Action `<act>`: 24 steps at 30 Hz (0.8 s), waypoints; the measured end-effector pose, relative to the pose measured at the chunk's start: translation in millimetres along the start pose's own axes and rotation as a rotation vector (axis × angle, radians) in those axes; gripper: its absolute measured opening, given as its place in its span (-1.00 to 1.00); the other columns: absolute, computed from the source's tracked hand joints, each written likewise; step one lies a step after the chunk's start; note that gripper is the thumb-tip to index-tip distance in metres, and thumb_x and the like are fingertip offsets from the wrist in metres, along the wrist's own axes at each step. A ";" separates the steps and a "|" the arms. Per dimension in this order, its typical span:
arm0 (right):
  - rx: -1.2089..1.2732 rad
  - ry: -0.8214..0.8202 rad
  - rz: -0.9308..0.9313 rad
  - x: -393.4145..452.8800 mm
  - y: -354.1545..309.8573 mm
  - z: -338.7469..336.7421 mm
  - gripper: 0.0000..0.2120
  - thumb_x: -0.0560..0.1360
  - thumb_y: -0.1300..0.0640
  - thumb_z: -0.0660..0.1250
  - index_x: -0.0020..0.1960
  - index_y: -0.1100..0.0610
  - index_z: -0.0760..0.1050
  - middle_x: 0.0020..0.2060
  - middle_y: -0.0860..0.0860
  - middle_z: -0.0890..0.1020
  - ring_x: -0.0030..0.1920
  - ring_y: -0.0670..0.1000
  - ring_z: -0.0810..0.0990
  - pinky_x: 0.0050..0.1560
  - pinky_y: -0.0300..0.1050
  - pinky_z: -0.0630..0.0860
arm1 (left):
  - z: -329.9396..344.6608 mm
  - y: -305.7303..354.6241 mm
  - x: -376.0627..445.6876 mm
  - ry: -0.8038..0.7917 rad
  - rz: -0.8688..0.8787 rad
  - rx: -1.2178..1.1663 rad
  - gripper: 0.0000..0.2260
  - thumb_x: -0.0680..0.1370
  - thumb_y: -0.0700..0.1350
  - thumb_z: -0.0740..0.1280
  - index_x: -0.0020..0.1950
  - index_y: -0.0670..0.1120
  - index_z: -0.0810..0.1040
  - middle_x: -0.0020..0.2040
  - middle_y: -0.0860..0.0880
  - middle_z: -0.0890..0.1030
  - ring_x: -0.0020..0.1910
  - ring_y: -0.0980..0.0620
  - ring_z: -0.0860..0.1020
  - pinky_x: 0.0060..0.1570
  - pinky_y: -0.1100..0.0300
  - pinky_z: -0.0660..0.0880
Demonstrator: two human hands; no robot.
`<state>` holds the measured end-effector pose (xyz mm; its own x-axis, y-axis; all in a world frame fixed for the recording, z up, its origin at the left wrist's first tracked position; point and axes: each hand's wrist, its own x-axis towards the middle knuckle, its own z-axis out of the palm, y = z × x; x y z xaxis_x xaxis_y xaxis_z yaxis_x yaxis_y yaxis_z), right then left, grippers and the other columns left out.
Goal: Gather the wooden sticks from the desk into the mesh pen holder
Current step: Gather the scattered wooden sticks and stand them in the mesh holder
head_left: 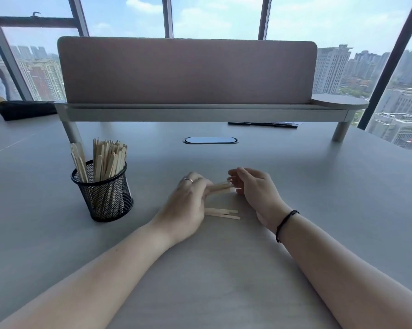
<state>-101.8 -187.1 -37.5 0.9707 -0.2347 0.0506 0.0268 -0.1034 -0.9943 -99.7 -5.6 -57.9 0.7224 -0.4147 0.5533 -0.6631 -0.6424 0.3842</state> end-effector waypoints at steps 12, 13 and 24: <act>-0.995 -0.344 -0.422 -27.6 -6.0 26.1 -0.85 0.54 -0.04 0.37 0.03 -0.07 0.68 0.10 -0.08 0.60 0.20 0.02 0.43 0.22 -0.03 0.38 | -36.1 4.4 15.1 0.552 -0.305 -0.527 -0.73 0.66 0.14 0.04 -0.12 0.02 0.34 -0.30 0.11 0.39 -0.34 0.07 0.40 -0.20 0.05 0.40; -1.022 -0.349 -0.429 -28.6 -8.1 27.8 -0.87 0.55 0.00 0.36 0.01 -0.05 0.67 0.07 -0.08 0.60 0.18 0.02 0.45 0.19 -0.04 0.40 | -38.5 3.5 14.5 0.571 -0.310 -0.543 -0.69 0.64 0.23 0.03 -0.16 0.09 0.34 -0.34 0.11 0.38 -0.37 0.01 0.38 -0.26 -0.04 0.39; -1.593 -0.560 -0.586 -46.8 -34.6 41.8 -0.86 0.56 0.33 0.16 -0.01 0.17 0.46 0.01 0.12 0.60 0.00 0.18 0.60 -0.15 -0.08 0.41 | -64.5 22.1 9.3 0.420 -0.350 -0.854 -0.40 0.59 0.23 0.25 -0.56 0.02 0.17 -0.59 0.09 0.17 -0.63 0.08 0.14 -0.43 0.26 0.12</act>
<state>-138.2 -132.1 -9.5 0.8864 0.4609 -0.0434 0.4598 -0.8656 0.1983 -120.3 18.0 3.4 0.8845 0.0743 0.4606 -0.4649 0.0590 0.8834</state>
